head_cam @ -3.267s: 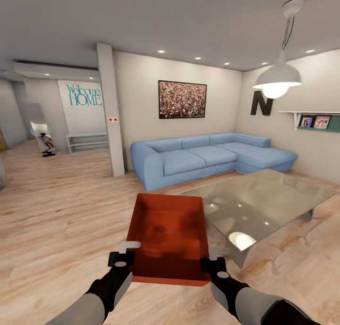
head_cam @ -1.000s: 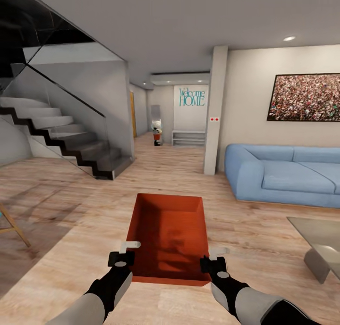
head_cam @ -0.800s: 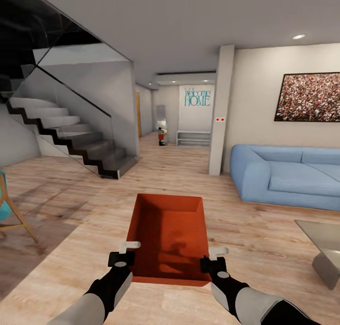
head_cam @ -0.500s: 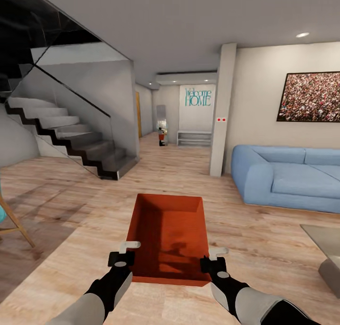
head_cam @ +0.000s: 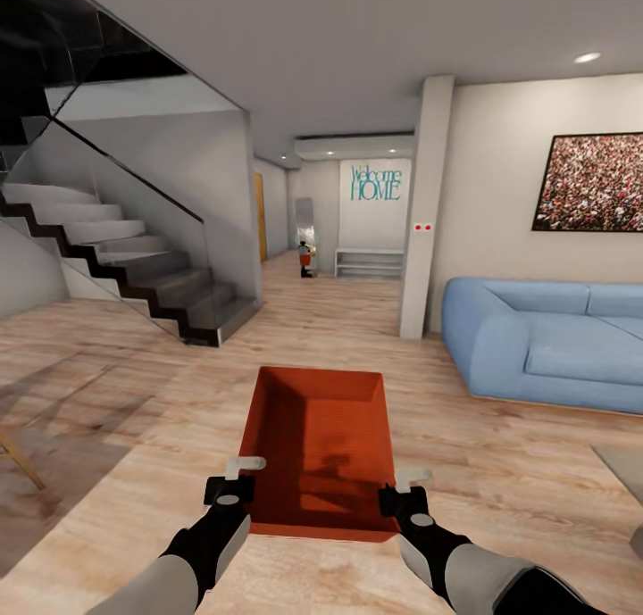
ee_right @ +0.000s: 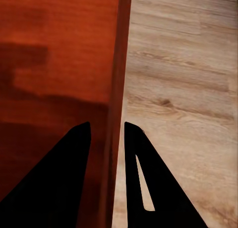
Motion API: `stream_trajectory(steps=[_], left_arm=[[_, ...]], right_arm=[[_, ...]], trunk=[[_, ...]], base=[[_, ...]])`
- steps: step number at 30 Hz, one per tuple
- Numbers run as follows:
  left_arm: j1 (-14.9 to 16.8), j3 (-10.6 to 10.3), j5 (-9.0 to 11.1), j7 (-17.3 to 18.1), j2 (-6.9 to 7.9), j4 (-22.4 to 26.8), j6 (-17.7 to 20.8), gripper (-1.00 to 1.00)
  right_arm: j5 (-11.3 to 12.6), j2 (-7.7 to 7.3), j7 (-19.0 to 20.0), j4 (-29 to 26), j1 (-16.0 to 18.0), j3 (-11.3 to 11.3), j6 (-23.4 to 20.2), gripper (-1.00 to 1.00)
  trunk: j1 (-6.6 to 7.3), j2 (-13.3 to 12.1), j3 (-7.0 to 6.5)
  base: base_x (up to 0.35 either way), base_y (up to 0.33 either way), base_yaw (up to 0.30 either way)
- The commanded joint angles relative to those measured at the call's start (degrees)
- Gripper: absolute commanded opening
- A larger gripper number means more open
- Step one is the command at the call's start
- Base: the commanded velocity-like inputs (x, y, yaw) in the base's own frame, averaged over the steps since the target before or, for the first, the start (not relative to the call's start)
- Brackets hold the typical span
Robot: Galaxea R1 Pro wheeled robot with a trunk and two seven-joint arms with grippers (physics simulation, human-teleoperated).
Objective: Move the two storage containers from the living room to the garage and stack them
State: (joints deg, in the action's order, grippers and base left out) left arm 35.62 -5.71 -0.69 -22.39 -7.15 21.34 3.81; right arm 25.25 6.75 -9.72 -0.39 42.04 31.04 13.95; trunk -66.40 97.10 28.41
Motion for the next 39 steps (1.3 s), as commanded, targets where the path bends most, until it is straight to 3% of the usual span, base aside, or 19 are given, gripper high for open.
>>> stream_trajectory(steps=[1, 39], left_arm=[[0.06, 0.52, 5.16, -0.37, -0.5, -0.15, 0.41, -1.0], [0.04, 0.58, 5.18, -0.38, -0.41, -0.33, 0.41, -1.0]], right_arm=[[0.6, 0.02, -2.15, -0.05, 0.06, 0.69, 1.43, -1.0], [0.43, 0.01, -2.15, -0.05, 0.04, 0.69, 1.42, -1.0]], trunk=[[-0.03, 0.03, 0.06], [-0.03, 0.03, 0.06]], base=[[0.321, 0.0, 0.0], [0.321, 0.0, 0.0]])
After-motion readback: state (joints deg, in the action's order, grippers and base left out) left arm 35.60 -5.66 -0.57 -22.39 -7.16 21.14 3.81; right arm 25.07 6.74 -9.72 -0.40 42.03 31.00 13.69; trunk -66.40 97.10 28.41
